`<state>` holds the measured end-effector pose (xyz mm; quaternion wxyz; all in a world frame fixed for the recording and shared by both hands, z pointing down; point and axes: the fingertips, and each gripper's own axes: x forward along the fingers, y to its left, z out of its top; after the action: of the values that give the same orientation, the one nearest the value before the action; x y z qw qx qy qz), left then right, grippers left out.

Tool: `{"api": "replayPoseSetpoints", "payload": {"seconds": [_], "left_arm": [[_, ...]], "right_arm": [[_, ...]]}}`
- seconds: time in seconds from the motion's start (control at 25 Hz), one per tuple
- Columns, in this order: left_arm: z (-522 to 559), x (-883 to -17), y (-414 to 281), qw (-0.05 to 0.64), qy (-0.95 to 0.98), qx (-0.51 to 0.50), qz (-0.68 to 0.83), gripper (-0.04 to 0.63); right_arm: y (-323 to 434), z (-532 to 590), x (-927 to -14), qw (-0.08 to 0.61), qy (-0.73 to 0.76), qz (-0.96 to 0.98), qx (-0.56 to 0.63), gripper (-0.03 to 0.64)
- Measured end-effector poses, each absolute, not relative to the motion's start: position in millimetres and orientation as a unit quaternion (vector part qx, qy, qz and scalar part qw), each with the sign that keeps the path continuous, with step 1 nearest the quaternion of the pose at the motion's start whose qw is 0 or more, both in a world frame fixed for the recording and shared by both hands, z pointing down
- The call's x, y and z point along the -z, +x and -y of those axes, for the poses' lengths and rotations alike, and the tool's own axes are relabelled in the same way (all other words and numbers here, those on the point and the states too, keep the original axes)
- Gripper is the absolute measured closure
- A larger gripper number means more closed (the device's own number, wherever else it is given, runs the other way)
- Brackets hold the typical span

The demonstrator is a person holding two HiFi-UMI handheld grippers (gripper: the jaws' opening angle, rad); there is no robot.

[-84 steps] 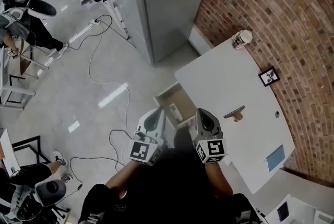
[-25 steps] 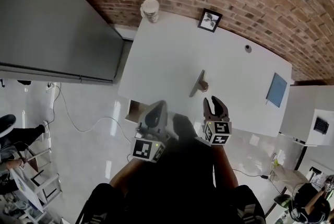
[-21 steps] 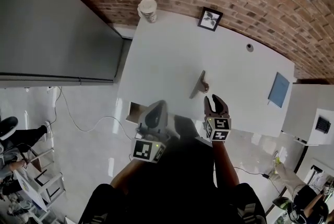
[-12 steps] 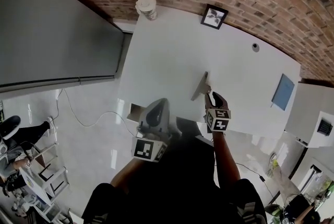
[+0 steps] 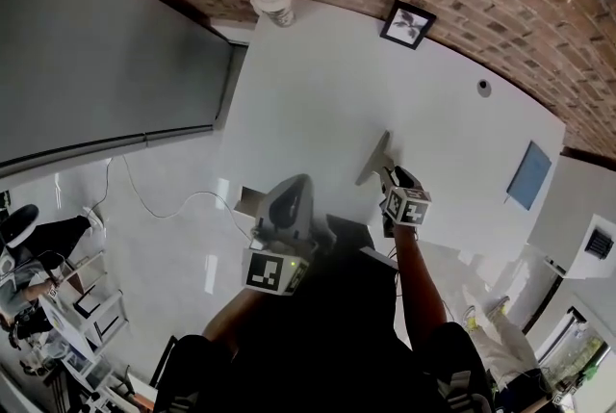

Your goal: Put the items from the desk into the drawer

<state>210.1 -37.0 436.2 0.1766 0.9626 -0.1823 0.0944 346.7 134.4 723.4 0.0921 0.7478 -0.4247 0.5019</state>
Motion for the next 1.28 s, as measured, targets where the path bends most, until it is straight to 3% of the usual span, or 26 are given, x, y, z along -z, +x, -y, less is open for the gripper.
{"api": "replayPoseSetpoints", "payload": {"seconds": [0.24, 0.6, 0.92, 1.28], "left_arm": [[39, -440, 208, 0.18, 0.959, -0.096, 0.195, 0.592], [33, -435, 191, 0.177, 0.956, -0.088, 0.218, 0.594], [34, -428, 164, 0.174, 0.946, -0.076, 0.263, 0.592], [45, -421, 119, 0.168, 0.921, -0.064, 0.346, 0.594]], "right_arm": [[343, -133, -739, 0.082, 0.734, 0.423, -0.525, 0.477], [342, -121, -725, 0.084, 0.731, 0.448, -0.509, 0.536], [335, -101, -713, 0.111, 0.719, 0.484, -0.486, 0.606], [318, -76, -706, 0.158, 0.683, 0.545, -0.46, 0.609]]}}
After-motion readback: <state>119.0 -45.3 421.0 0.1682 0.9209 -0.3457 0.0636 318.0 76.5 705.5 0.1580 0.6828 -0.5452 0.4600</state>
